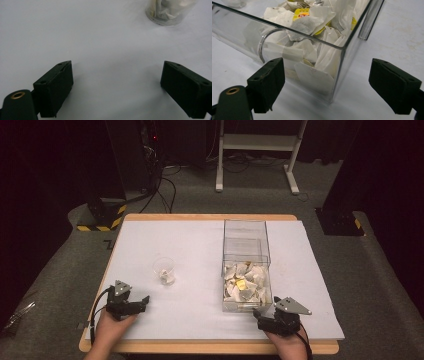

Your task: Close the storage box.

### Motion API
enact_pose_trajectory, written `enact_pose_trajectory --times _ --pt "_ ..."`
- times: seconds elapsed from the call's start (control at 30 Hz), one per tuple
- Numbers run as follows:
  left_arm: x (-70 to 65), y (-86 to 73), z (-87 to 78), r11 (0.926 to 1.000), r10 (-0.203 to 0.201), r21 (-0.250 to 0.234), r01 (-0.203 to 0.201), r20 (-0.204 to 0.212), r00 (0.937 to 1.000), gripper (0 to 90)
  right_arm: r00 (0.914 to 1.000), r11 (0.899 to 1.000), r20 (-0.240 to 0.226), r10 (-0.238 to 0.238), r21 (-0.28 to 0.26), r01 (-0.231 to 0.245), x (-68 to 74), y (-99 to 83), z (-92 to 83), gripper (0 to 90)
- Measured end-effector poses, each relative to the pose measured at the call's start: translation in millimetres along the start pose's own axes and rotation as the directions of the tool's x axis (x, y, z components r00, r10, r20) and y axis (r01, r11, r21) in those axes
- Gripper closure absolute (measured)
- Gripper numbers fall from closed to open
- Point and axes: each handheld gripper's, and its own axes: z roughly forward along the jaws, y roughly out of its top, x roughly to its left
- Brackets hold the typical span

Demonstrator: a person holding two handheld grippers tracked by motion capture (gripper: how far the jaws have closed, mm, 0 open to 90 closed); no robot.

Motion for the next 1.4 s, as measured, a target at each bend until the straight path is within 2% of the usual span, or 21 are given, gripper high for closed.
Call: enact_pose_trajectory --times 0.33,0.5,0.7,0.97,1.13,1.3,1.4 --pt "0.8 0.1 0.1 1.0000 0.005 0.000 -0.005 -0.001 1.0000 11.1 0.9999 1.000 0.000 -0.010 -0.003 0.010 1.6 2.0 1.3 13.3" --pt "0.8 0.1 0.1 1.0000 0.004 0.000 -0.004 -0.001 1.0000 11.0 0.9994 0.999 0.016 -0.031 -0.029 0.031 3.5 3.2 -1.4 18.9" --pt "0.7 0.1 0.2 1.0000 0.004 0.000 -0.004 -0.003 1.0000 11.0 0.9993 0.999 0.018 -0.033 -0.038 0.033 3.1 3.3 -1.6 23.0" --pt "-0.4 -0.3 0.3 1.0000 0.000 -0.003 0.000 -0.003 1.0000 11.6 0.9994 0.999 0.026 -0.023 -0.048 0.024 2.5 4.5 1.1 25.0" --pt "-2.9 -1.2 -0.4 0.9997 0.014 -0.018 -0.014 -0.001 0.9999 15.5 0.9997 0.999 0.025 0.003 -0.049 -0.002 1.9 7.1 8.5 26.2" --pt "-1.6 -0.9 0.0 0.9999 0.006 -0.016 -0.006 0.009 0.9999 16.2 0.9992 0.999 0.040 -0.005 -0.043 0.006 2.5 10.2 14.4 27.2" --pt "-1.6 -1.0 0.0 0.9999 0.006 -0.016 -0.006 0.009 0.9999 16.2 0.9990 0.999 0.044 0.011 -0.045 -0.009 0.0 13.5 19.3 28.4"
